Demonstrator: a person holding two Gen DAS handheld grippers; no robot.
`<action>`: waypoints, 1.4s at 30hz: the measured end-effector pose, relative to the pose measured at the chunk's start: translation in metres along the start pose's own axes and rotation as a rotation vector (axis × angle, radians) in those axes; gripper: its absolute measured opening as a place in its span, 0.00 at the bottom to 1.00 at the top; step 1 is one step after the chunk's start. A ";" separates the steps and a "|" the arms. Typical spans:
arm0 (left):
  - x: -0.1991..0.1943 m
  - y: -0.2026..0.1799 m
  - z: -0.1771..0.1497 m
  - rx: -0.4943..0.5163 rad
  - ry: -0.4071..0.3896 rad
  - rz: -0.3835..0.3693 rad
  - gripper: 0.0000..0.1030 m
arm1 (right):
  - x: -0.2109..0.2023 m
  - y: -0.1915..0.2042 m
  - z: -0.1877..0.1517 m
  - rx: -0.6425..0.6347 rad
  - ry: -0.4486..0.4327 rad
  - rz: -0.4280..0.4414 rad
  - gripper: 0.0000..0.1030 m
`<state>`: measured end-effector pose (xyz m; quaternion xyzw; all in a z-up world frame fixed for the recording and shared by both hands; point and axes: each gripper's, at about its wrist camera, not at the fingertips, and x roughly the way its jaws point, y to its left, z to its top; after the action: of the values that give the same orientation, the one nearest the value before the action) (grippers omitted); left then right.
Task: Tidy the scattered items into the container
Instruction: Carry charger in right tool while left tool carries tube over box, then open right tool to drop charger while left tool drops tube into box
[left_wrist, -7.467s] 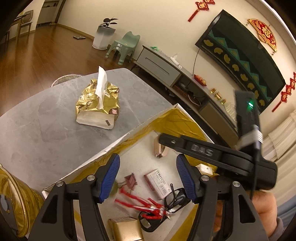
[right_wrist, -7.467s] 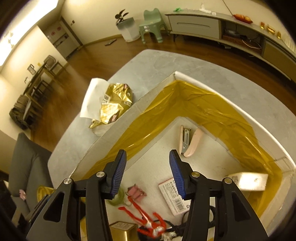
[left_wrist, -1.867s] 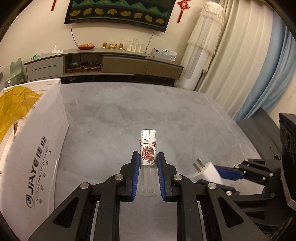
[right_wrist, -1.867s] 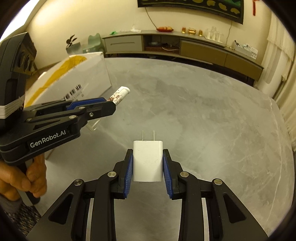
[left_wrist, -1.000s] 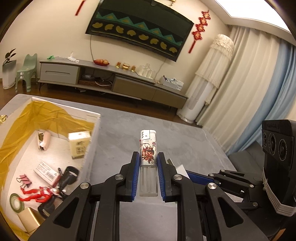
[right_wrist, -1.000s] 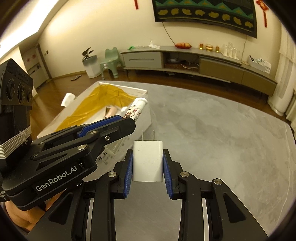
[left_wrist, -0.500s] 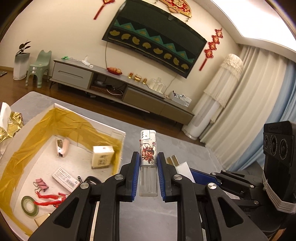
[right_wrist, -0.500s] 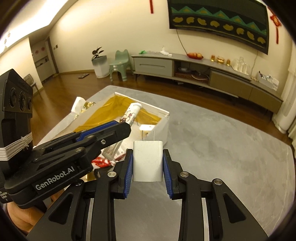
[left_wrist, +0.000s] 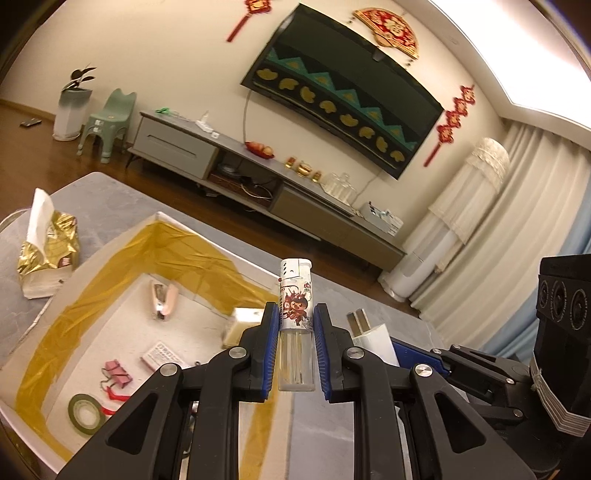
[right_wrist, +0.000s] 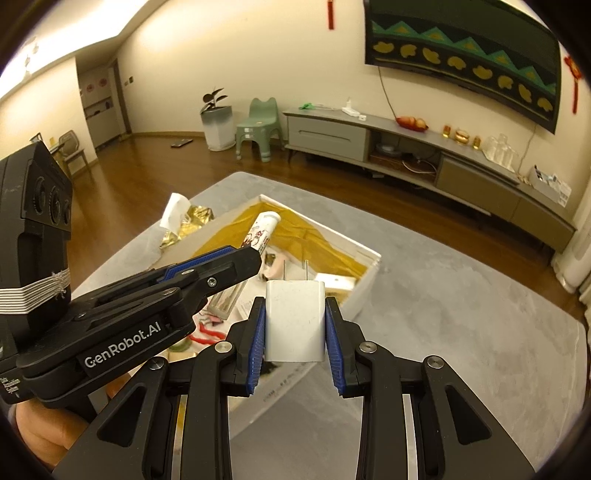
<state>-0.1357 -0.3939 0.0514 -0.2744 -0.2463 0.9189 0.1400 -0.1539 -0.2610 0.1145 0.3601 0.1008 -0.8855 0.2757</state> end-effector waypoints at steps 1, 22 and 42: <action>-0.001 0.004 0.001 -0.010 -0.002 0.006 0.20 | 0.001 0.002 0.002 -0.003 -0.001 0.003 0.31; 0.001 0.093 0.021 -0.235 -0.020 0.137 0.20 | 0.063 0.025 0.051 -0.007 0.054 0.086 0.31; 0.053 0.117 0.022 -0.423 0.054 0.258 0.20 | 0.161 -0.013 0.069 0.098 0.234 0.081 0.31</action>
<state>-0.2056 -0.4799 -0.0178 -0.3515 -0.3921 0.8495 -0.0325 -0.2961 -0.3433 0.0520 0.4777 0.0744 -0.8295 0.2796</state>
